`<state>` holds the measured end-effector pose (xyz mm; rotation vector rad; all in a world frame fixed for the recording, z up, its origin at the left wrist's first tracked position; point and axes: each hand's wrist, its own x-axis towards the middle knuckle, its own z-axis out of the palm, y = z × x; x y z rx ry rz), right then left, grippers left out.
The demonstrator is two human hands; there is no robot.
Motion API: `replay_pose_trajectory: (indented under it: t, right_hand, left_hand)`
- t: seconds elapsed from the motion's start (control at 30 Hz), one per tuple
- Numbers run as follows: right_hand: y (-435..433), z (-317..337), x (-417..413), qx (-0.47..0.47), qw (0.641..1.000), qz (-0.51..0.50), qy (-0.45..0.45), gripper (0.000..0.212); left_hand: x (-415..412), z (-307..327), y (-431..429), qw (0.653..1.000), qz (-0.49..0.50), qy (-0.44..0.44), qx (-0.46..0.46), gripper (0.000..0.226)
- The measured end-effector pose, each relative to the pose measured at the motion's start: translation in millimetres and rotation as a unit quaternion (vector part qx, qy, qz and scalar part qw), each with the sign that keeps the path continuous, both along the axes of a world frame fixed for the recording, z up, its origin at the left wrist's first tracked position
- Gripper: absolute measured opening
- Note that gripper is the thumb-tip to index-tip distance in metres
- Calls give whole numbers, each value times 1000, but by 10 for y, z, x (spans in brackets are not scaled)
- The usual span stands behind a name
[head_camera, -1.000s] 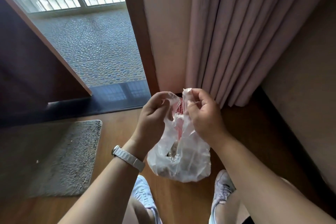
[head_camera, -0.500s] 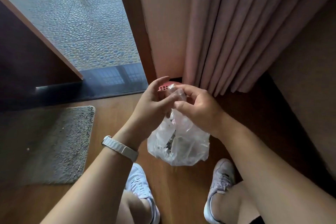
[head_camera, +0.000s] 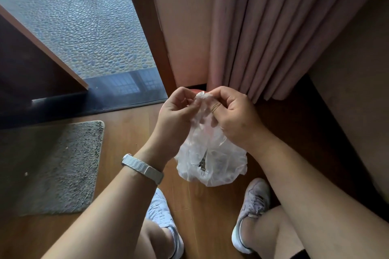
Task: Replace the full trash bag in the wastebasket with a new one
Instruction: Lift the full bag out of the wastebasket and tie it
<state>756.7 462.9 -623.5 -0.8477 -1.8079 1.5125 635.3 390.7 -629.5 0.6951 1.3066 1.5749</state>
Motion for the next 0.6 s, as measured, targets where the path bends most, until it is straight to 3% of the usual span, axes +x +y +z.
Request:
replay_pose_trajectory:
  t: [0.33, 0.4, 0.5, 0.6]
  right_hand:
    - [52, -19, -28, -6, 991, -127, 42, 15]
    - [59, -54, -36, 16, 990, -134, 32, 15]
    - [63, -67, -28, 33, 988, -147, 18, 13]
    - [67, -47, -15, 41, 988, -148, 18, 11]
  left_hand:
    - [69, 4, 10, 999, 34, 2, 26, 7]
    - [106, 8, -1, 998, 0, 54, 27, 3]
    - [142, -35, -34, 983, -68, 166, 31, 25]
    - [152, -60, -42, 968, -78, 237, 16, 30]
